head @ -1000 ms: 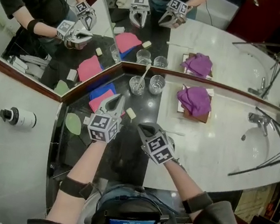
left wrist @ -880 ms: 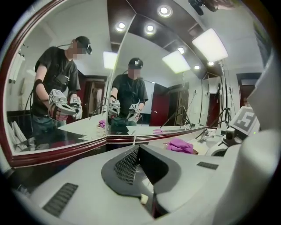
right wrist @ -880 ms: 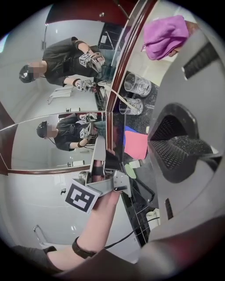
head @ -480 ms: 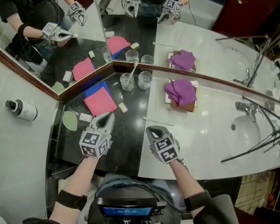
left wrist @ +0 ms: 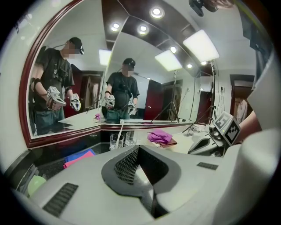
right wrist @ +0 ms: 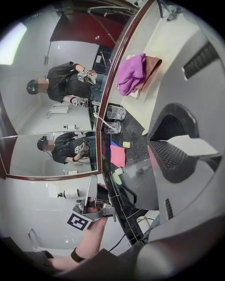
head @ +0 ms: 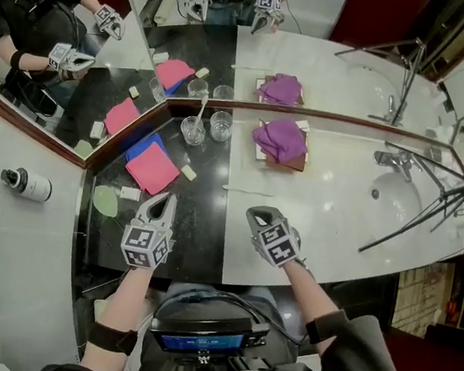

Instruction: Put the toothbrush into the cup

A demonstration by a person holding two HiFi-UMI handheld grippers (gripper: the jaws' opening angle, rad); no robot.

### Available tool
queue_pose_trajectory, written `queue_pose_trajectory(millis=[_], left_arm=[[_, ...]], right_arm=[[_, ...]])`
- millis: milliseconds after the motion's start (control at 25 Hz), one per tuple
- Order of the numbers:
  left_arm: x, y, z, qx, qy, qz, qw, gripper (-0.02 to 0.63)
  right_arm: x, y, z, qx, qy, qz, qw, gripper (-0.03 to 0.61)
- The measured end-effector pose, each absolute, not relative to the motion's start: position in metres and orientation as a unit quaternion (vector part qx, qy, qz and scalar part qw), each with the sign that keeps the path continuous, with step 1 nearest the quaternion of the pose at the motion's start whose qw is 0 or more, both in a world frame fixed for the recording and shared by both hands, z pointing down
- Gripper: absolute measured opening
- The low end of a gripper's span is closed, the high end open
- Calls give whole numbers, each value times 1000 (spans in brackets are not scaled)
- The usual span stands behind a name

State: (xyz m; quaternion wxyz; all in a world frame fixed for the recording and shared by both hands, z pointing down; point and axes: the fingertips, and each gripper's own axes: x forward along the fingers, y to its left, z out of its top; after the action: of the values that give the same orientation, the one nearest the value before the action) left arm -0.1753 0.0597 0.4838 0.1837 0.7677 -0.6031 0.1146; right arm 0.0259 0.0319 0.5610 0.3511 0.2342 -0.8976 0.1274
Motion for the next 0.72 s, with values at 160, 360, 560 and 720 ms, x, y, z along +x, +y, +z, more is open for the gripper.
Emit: queue_pose_trajectory(millis=[160, 360, 560, 720], left_arm=[[-174, 63, 485, 766, -606, 106, 190, 1], [-170, 68, 489, 769, -600, 109, 191, 1], [-173, 72, 500, 763, -603, 110, 205, 1], [-172, 70, 509, 760, -603, 109, 218, 1]], right_arm=[[30, 28, 567, 231, -894, 98, 371, 18], [23, 22, 590, 185, -887, 31, 421, 21], [11, 13, 609, 119, -872, -33, 473, 118], [1, -1, 624, 83, -860, -68, 499, 150]])
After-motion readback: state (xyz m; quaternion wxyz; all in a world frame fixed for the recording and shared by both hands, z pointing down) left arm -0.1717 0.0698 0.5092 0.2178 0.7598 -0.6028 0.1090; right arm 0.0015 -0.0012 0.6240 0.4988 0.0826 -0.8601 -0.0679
